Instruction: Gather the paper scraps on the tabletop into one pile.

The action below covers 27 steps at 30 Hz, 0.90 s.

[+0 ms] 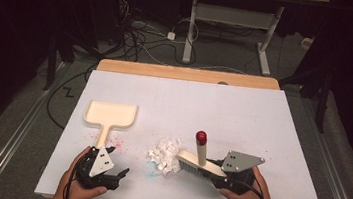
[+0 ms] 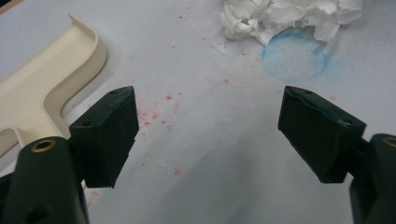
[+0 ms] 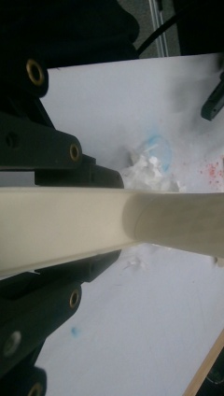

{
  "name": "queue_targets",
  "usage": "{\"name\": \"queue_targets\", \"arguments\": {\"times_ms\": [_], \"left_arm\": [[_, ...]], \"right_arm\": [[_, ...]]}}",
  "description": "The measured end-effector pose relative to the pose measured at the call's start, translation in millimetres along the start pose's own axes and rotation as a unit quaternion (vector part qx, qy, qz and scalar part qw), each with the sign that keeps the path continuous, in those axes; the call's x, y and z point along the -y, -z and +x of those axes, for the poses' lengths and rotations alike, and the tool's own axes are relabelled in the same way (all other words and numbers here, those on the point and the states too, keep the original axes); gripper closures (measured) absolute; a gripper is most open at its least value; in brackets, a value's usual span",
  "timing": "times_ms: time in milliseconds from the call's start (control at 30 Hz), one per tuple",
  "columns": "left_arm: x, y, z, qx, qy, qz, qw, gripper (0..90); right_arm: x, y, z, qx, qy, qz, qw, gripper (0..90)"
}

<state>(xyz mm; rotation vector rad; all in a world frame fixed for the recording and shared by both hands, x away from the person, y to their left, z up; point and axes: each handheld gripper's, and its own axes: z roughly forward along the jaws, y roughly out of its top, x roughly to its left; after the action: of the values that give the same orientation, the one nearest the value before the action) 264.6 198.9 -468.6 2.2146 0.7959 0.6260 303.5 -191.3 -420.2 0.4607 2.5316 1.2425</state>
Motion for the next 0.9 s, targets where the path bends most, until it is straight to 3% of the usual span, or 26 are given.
{"name": "queue_targets", "arguments": {"times_ms": [167, 300, 467, 567, 700, 733, 800, 900], "left_arm": [[1.0, 0.1, 0.2, 0.0, 0.001, 0.001, 1.0, 19.2], [1.3, 0.9, -0.4, 0.0, 0.0, 0.001, 1.0, 19.1], [1.4, 1.7, 0.9, -0.006, -0.003, -0.002, 1.0, 19.2], [1.0, 1.8, -0.4, -0.002, 0.001, 0.001, 1.0, 19.2], [0.2, 0.7, -0.7, -0.002, 0.0, 0.002, 1.0, 19.2], [-0.2, 0.1, -0.6, -0.002, -0.001, 0.003, 1.0, 19.2], [-1.3, -1.2, -1.2, -0.001, -0.002, 0.003, 1.0, 19.2], [-2.7, -2.4, -1.6, 0.001, -0.004, 0.003, 1.0, 19.2]], "right_arm": [[-8.2, -13.0, -3.9, 0.01, 0.008, -0.005, 0.9999, 67.6], [-11.4, -11.6, -3.9, 0.007, 0.007, -0.011, 0.9999, 67.5], [-13.5, 16.9, -2.3, 0.009, 0.005, -0.031, 0.9995, 67.5], [-14.2, 35.8, -1.1, 0.023, -0.003, -0.047, 0.9986, 67.6], [-11.9, 43.4, -1.3, 0.089, -0.023, -0.048, 0.9946, 67.5], [-10.2, 39.7, -2.9, 0.114, -0.037, -0.048, 0.9916, 67.6], [-5.7, 23.8, -8.6, 0.149, -0.067, -0.042, 0.9856, 67.6], [-4.1, -2.5, -13.9, 0.19, -0.079, -0.033, 0.978, 67.6]]}}
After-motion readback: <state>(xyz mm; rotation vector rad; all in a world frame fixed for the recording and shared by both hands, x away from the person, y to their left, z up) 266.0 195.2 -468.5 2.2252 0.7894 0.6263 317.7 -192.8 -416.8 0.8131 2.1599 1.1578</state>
